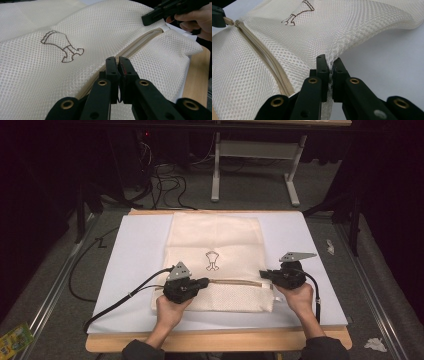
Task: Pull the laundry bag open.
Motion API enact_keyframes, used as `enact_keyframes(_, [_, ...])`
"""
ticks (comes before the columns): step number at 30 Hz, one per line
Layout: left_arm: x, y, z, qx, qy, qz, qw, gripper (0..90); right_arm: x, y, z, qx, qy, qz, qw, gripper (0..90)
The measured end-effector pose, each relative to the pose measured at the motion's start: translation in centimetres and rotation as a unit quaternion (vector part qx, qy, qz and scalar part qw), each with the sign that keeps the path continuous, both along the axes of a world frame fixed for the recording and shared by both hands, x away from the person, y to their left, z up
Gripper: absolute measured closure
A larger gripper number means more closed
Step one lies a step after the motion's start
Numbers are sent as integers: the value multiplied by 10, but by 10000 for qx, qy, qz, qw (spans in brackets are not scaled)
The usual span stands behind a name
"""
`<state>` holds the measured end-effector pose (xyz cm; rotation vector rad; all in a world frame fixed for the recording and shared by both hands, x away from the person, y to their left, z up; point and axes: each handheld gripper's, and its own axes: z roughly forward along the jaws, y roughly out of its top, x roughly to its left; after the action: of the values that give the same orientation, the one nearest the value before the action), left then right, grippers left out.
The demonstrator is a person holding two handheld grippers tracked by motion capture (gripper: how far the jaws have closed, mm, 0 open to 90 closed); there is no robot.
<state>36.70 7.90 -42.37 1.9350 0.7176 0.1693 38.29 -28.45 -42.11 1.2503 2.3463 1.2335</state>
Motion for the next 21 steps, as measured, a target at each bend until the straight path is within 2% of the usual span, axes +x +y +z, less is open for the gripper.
enact_keyframes(17, [-3,7,3,2,-65,55,10000,875,1,1,-1,12,-5,0,10000,884])
enact_keyframes(21, [-3,15,3,-84,-19,119,9999,875,1,-1,-1,11,-3,-19,10000,884])
